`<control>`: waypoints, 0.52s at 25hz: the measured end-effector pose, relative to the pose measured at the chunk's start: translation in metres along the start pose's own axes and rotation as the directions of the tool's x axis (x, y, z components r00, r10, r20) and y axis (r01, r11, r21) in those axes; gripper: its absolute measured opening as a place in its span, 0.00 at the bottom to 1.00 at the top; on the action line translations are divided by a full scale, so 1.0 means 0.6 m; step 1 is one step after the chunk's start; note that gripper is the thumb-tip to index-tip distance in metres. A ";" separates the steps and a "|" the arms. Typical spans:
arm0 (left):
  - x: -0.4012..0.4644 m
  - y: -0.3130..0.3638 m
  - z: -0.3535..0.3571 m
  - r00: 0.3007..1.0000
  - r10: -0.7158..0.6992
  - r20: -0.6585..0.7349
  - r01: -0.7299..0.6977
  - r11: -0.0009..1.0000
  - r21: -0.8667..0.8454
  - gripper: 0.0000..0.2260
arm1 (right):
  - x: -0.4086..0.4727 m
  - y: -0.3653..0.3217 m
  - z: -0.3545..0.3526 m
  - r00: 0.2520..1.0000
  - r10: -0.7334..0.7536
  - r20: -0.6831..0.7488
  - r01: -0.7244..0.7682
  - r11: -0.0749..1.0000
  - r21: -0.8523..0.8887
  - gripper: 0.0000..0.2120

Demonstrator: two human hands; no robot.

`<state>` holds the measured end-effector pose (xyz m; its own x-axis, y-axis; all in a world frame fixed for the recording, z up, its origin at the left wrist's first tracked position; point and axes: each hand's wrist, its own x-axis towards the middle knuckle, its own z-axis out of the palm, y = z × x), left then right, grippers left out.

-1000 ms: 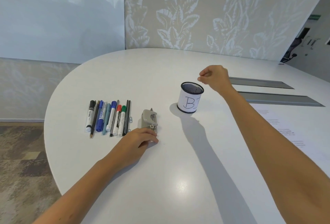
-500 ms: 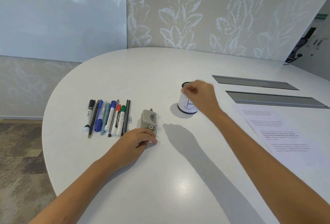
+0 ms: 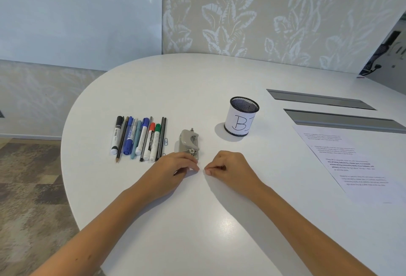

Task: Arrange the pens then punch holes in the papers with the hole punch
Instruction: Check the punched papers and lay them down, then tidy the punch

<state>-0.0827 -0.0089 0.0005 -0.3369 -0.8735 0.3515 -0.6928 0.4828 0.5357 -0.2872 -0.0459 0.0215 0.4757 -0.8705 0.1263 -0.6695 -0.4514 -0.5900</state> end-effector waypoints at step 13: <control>-0.004 0.023 0.028 0.997 0.083 -0.005 -0.082 0.988 0.132 0.13 | -0.023 0.102 -0.055 0.987 0.149 -0.067 -0.163 0.900 -0.405 0.10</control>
<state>-0.1022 -0.0009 -0.0056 -0.3897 -0.8300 0.3990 -0.7409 0.5399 0.3995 -0.3537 -0.0679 0.0103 0.3315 -0.9391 0.0906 -0.9109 -0.3435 -0.2284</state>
